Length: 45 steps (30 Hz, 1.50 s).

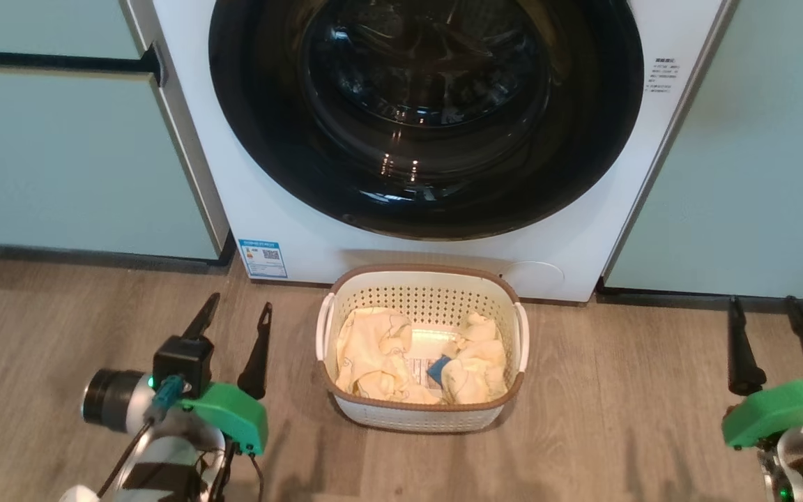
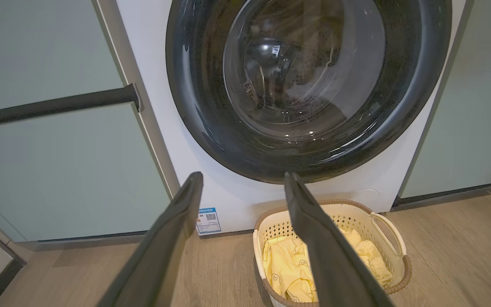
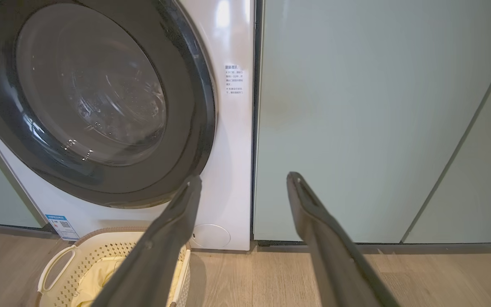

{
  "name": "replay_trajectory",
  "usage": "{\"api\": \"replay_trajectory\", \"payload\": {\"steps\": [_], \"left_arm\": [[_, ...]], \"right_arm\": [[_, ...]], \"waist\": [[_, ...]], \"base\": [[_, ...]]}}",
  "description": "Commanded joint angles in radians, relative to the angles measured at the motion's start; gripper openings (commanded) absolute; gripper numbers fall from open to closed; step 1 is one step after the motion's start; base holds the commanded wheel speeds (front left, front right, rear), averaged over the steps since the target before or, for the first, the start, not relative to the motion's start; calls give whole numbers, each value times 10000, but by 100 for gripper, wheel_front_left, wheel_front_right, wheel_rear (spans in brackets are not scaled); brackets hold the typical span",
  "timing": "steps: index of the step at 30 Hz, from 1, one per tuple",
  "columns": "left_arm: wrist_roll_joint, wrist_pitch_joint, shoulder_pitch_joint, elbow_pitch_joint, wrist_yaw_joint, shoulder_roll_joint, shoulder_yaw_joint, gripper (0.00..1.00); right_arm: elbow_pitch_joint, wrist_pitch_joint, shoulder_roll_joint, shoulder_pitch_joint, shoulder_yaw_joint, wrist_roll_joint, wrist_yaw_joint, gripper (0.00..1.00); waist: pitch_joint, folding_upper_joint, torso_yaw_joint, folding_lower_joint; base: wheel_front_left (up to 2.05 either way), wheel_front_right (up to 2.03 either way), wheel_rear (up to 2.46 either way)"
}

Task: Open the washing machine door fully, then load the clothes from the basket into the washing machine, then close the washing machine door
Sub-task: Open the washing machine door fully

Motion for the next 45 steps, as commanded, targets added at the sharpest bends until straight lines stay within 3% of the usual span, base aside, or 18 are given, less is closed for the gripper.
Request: {"api": "replay_trajectory", "payload": {"steps": [1,19,45], "left_arm": [[64,-74,-541,-353,65,231,285,100],[-37,-74,-581,-513,45,236,276,100],[-48,-74,-544,-483,50,212,301,100]], "right_arm": [[-333,-97,-39,-525,190,56,6,100],[-342,-97,-34,-569,107,44,6,100],[-437,-97,-5,-499,51,12,6,100]], "waist": [[6,-1,-7,0],[94,-1,-76,0],[149,-1,-156,0]], "base": [[117,117,-234],[108,108,-217],[7,7,-13]]}}
